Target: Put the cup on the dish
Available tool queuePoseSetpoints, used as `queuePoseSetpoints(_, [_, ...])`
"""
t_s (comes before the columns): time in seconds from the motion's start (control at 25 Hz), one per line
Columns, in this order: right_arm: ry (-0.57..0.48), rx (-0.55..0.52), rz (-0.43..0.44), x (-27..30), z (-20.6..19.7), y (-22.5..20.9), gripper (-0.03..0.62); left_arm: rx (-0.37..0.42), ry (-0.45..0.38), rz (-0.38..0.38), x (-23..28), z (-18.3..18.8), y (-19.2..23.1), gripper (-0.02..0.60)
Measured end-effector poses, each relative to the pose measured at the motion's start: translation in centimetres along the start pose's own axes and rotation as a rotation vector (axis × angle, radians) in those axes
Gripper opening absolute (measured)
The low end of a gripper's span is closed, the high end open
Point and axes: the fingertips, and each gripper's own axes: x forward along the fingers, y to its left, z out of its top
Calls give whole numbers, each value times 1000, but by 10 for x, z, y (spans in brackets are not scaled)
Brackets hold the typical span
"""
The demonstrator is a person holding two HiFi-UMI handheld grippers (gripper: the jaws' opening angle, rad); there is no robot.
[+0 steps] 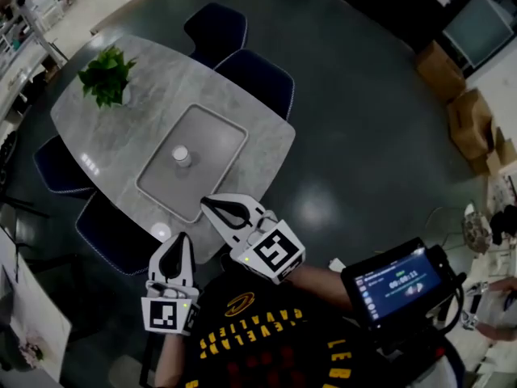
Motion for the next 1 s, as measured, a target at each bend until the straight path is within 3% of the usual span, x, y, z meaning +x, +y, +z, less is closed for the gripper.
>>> queuePoseSetpoints(0.48, [-40,-35,65,10,28,-11,6,11,-56,86,12,27,13,0])
queuePoseSetpoints(1.0, [-28,-43,85,18,28,-31,6,-21,-24,76,40,22,11,0])
